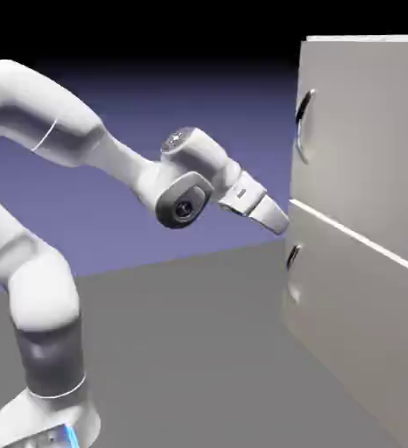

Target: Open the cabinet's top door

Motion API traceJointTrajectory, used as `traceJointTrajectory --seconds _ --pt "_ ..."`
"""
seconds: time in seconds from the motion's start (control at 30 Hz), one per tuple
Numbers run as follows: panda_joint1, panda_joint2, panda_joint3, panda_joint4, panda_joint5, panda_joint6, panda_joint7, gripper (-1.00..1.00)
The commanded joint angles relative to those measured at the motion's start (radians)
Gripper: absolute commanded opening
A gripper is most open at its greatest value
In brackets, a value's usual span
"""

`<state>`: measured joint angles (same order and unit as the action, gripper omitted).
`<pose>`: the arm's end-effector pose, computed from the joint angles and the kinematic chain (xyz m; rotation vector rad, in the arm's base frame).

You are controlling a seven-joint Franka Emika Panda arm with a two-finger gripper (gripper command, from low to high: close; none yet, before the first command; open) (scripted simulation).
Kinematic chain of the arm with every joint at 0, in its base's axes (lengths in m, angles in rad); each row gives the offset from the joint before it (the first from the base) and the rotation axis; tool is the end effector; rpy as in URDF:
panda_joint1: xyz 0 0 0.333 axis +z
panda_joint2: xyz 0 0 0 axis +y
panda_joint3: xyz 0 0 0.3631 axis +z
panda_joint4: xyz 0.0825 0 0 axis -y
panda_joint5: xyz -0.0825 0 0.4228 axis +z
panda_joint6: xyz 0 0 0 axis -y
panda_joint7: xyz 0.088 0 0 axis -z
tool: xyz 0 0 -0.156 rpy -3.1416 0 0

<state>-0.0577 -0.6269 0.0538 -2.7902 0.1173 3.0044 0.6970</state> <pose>0.4253 -0.0094 0.4689 -2.4094 1.0273 -1.0871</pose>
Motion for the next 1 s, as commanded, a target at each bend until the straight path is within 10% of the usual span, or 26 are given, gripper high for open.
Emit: traceJointTrajectory --seconds 0.0,0.97 --pt "-0.026 -0.021 0.020 0.007 0.044 -0.012 -0.016 0.00" --pt "-0.776 -0.632 0.598 0.220 1.305 -0.362 -0.489 0.00"
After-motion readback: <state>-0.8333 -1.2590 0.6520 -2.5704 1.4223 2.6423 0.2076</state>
